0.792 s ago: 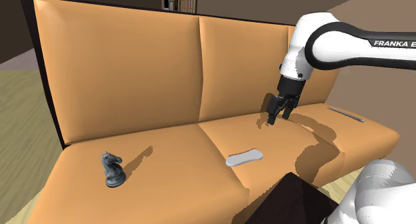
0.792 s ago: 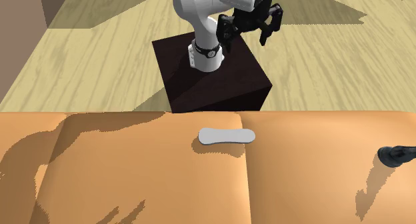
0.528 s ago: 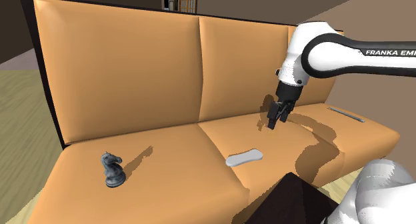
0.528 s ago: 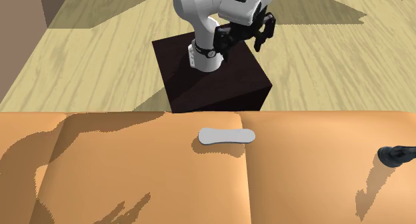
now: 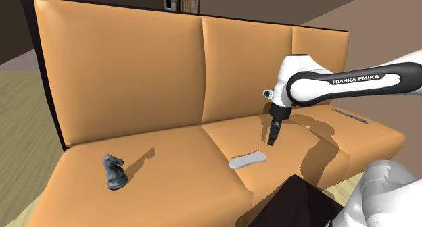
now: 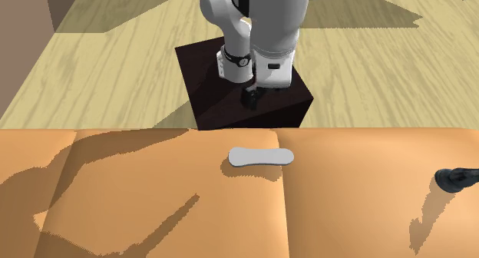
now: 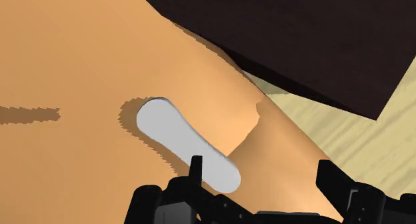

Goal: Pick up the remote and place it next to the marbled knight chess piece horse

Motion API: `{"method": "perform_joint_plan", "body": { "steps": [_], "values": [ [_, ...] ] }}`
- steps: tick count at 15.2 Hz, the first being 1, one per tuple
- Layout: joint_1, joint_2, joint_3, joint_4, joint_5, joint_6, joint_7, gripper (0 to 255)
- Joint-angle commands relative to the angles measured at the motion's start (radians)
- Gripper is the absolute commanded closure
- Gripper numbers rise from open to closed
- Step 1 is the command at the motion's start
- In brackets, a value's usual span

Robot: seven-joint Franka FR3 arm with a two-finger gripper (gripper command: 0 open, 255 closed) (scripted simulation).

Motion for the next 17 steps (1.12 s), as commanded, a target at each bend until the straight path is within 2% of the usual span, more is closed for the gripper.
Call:
{"method": "perform_joint_plan", "body": {
  "steps": [1,5,8,11,13,17],
  "values": [
    [0.021,0.064,-0.043,-0.015,-0.023,0.085,-0.122,0],
    [0.071,0.211,-0.120,-0.022,-0.041,0.246,-0.350,0],
    [0.116,0.339,-0.172,-0.010,-0.024,0.366,-0.532,0],
    [0.163,0.479,-0.211,0.015,0.033,0.481,-0.733,0],
    [0.186,0.576,-0.219,0.040,0.097,0.551,-0.881,0],
    [0.185,0.648,-0.207,0.043,0.158,0.613,-0.951,0]
  ]
}}
